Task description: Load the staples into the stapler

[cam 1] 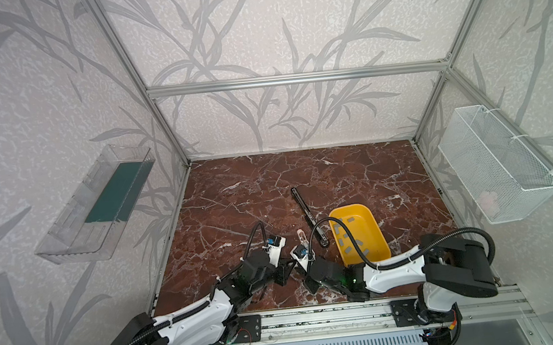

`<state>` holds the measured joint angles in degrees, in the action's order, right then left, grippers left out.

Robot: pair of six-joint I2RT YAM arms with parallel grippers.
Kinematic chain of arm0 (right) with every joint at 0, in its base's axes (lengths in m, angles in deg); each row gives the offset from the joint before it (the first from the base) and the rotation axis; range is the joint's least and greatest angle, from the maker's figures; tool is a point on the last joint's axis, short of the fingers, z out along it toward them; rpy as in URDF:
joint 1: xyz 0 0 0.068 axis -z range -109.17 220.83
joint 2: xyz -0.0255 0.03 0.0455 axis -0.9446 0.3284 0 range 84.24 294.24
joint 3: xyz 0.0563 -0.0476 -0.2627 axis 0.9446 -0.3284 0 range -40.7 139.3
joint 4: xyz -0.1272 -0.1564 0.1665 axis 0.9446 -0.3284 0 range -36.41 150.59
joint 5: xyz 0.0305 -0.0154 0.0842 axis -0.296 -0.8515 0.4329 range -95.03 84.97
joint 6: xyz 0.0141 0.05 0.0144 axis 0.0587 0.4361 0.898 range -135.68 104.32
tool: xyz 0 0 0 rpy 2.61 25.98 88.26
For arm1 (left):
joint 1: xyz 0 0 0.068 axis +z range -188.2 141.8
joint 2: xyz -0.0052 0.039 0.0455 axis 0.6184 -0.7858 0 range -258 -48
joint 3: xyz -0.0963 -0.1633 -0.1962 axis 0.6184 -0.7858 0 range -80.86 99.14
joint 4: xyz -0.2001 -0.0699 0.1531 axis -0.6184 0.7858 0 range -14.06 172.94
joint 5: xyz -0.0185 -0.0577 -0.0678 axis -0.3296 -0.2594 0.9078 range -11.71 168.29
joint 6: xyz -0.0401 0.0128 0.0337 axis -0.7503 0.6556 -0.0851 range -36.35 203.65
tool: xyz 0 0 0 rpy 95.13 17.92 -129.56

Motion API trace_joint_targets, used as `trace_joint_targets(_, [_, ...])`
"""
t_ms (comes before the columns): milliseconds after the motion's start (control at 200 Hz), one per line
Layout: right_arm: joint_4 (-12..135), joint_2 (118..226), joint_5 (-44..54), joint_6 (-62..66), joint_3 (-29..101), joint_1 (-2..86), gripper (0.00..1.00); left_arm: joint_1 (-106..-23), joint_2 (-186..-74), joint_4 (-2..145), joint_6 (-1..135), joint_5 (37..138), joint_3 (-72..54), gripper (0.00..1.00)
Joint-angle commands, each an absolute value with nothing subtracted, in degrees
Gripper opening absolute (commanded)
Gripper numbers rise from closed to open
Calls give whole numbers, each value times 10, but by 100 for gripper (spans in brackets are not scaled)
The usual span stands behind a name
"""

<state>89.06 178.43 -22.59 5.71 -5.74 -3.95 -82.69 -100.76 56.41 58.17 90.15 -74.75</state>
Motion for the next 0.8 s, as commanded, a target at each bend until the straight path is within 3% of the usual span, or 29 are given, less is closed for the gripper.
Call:
trace_joint_targets(0, [875,1804,-223,70,-70,-39,18,-829,-994,571,588,895,-758,27])
trace_joint_targets(795, [948,1869,-247,101,-121,-47,18,-831,-980,570,588,886,-765,28])
